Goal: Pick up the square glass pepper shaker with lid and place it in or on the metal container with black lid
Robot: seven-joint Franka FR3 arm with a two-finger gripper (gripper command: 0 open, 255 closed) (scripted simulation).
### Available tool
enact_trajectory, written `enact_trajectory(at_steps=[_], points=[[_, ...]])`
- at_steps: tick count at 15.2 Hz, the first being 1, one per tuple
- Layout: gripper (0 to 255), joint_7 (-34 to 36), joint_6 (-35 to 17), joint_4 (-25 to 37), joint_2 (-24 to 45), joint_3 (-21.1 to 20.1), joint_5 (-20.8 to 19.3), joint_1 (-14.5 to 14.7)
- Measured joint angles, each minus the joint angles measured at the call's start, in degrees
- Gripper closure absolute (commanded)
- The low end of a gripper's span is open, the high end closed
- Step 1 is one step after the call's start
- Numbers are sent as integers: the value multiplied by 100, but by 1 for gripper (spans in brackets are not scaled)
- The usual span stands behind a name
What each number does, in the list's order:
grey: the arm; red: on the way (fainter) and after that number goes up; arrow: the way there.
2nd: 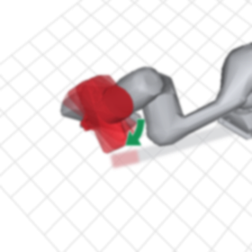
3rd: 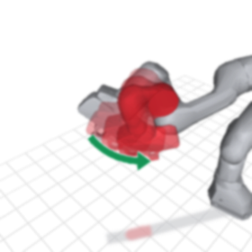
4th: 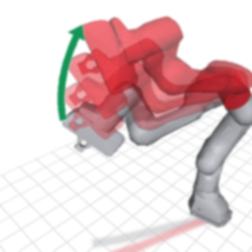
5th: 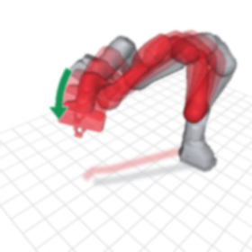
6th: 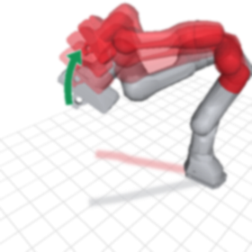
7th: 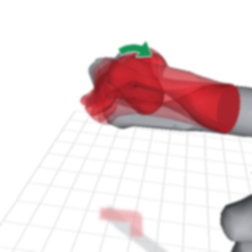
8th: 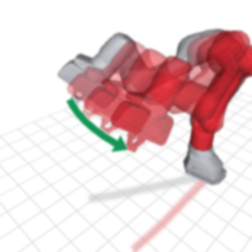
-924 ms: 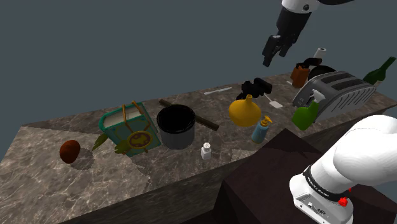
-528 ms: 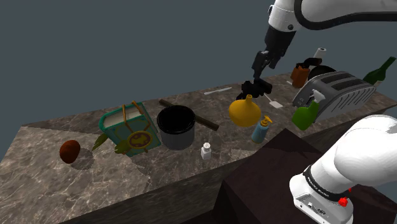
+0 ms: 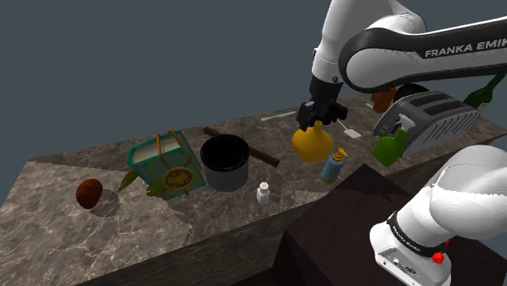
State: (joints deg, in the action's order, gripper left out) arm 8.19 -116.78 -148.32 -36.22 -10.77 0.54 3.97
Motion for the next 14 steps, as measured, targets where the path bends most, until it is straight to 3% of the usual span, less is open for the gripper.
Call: enact_trajectory(at_steps=[8, 14], points=[[0, 551, -1448, -389, 1133, -598, 172, 236], [0, 1165, -2458, -318, 2283, -1117, -20, 288]])
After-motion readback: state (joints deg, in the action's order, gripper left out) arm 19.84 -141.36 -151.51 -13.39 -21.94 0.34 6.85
